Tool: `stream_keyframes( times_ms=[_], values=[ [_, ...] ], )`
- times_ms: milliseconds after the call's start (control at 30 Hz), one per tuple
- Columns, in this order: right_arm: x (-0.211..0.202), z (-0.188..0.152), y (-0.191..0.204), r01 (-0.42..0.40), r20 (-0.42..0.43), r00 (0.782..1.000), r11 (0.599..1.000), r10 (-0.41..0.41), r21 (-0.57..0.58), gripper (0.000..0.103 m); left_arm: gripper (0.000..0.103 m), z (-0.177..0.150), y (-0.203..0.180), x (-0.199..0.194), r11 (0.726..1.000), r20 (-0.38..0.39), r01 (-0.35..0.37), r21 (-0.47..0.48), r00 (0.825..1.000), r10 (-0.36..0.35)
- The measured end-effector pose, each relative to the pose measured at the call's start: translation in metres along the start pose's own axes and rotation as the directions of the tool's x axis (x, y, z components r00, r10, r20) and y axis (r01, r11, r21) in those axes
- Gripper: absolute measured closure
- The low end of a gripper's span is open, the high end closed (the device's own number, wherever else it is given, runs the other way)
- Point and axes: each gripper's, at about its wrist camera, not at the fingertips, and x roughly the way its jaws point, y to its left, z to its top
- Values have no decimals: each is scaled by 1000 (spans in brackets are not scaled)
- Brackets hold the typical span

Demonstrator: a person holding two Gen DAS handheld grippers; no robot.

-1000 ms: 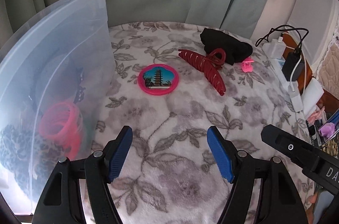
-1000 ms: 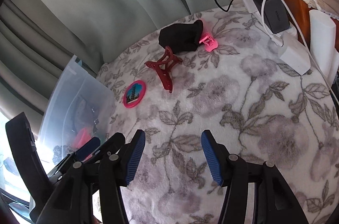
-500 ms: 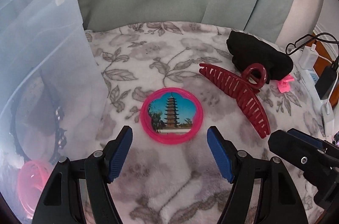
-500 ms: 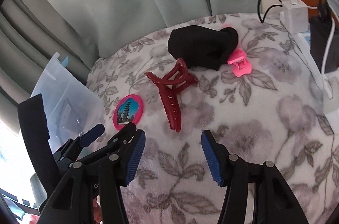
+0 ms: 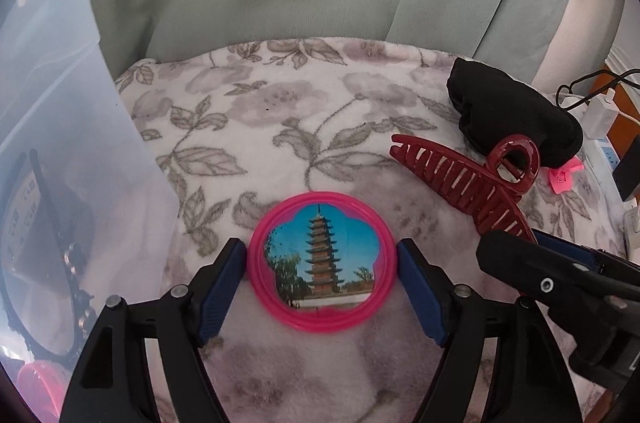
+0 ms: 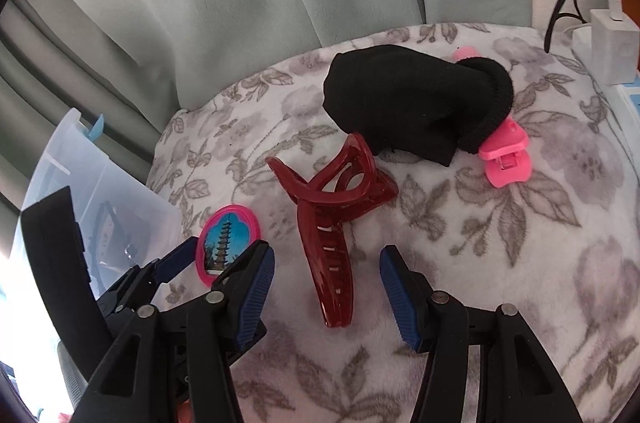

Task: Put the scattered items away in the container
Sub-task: 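Grasp the pink pagoda mirror with the left gripper while the right gripper grasps the red claw clip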

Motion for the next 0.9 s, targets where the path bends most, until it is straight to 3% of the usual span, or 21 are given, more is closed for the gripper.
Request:
stream_keyframes(
  times_ms=[233, 300, 367, 900],
  values=[
    [6, 3, -4, 5, -3, 1000, 1000, -5, 6, 64, 23, 0, 2, 1, 1000, 19, 7, -9, 1000, -7],
    [4, 1, -7, -19, -12, 1000, 1000, 19, 22, 78, 25, 0, 3, 2, 1000, 19, 9, -14, 1000, -9],
    [2, -2, -9, -28, -16, 999, 999, 29, 38, 78, 29, -2, 5, 0, 1000, 21, 12, -20, 1000, -12],
    [-47, -58, -19, -72, -28, 997, 987, 77, 144, 81, 29, -44, -1, -34, 998, -64, 39, -39, 997, -42]
  ],
)
